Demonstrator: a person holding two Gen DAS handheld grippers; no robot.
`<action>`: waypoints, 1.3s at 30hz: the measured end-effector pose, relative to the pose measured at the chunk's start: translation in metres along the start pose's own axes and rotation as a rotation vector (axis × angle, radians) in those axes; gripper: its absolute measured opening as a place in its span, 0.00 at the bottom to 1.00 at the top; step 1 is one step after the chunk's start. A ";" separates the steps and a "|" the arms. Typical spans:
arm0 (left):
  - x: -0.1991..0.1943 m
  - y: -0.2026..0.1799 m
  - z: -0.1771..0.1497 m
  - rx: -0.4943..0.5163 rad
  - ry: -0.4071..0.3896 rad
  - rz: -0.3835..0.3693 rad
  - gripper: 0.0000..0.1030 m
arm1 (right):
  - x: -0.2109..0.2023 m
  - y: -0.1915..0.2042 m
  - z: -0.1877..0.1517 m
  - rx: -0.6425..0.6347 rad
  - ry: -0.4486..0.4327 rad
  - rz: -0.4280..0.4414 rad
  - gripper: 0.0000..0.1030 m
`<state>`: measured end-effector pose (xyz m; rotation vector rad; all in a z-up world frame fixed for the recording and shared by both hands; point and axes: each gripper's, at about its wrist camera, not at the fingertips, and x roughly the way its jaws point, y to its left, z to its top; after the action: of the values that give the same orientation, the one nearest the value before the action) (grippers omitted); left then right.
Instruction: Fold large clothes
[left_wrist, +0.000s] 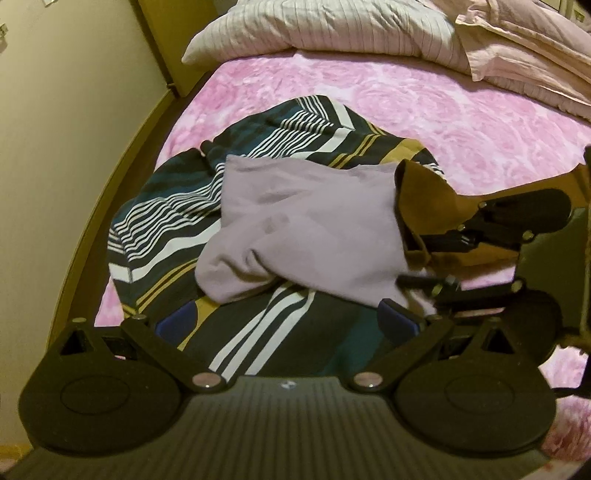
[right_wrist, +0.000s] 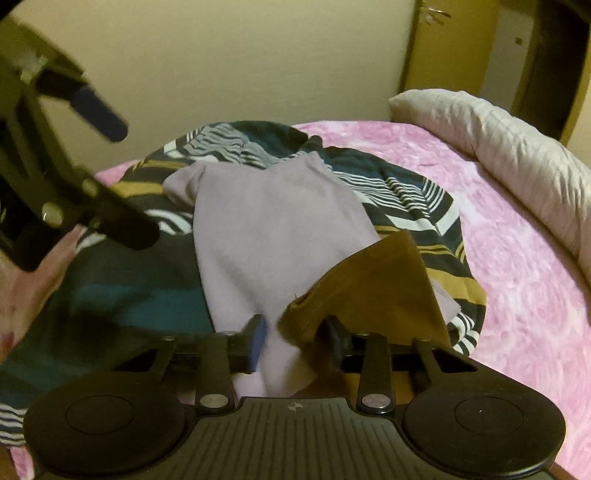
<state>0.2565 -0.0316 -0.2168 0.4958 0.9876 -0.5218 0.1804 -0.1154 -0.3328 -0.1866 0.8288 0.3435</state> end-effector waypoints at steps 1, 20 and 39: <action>-0.002 -0.001 -0.001 0.002 0.002 -0.001 0.99 | -0.009 0.000 0.001 0.010 -0.005 -0.004 0.04; -0.058 -0.244 0.062 0.302 -0.112 -0.306 0.99 | -0.373 -0.262 -0.150 0.748 -0.331 -0.530 0.00; -0.105 -0.545 0.027 0.460 0.004 -0.316 0.99 | -0.480 -0.379 -0.417 1.125 -0.361 -0.434 0.00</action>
<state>-0.1100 -0.4489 -0.1966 0.7537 0.9548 -1.0439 -0.2665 -0.6983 -0.2394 0.7220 0.5032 -0.5081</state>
